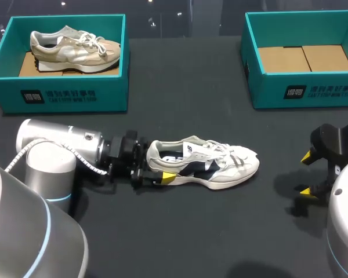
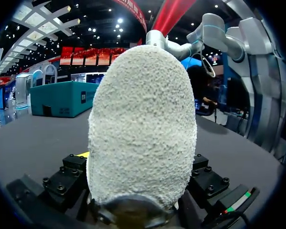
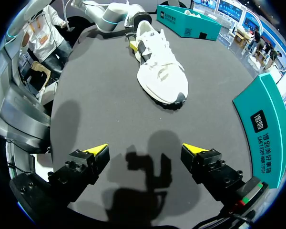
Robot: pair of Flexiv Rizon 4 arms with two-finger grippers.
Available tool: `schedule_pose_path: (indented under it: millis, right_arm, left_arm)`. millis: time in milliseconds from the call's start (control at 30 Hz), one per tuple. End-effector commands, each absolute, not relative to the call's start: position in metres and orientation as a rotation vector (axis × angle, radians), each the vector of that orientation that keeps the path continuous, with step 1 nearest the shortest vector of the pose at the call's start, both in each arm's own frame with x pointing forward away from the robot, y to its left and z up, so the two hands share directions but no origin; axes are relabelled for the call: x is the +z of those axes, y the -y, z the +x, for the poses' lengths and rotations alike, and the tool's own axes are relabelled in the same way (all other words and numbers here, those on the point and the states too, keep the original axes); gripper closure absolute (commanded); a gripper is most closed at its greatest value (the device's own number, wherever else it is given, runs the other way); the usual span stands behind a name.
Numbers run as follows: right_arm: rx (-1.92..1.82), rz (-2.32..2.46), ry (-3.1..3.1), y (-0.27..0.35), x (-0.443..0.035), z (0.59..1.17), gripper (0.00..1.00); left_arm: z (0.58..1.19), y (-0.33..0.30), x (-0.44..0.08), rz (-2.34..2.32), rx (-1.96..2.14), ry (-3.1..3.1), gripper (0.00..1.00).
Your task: Take the shoe out of the shoebox, open the shoe tongue, remove and reinsert the insole, then place the shoe into the shoebox
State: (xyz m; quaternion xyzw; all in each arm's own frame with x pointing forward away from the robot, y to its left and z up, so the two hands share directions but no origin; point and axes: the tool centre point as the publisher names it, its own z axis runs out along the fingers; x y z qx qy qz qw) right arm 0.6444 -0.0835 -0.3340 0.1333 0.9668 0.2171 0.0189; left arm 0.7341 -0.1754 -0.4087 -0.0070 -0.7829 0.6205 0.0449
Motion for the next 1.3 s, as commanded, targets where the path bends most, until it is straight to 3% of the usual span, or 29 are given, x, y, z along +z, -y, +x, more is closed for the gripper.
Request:
schedule_pose_path:
  millis: [33,733,967,1300]
  right_arm:
    - [0.671,0.414,-2.998,0.083,-0.333,0.642,0.0]
    - [0.259,1.494,-2.788,-0.021,-0.266,0.623,0.0]
    - [0.188,1.672,-2.679,-0.06,-0.25,0.625,0.0]
    - [0.188,1.672,-2.679,-0.06,-0.25,0.625,0.0]
  left_arm:
    - [0.733,0.173,-0.409,-0.02,1.896,2.393,1.0]
    - [0.733,0.173,-0.409,-0.02,1.896,2.393,1.0]
    - [0.733,0.173,-0.409,-0.02,1.896,2.393,1.0]
    - [0.733,0.173,-0.409,-0.02,1.896,2.393,1.0]
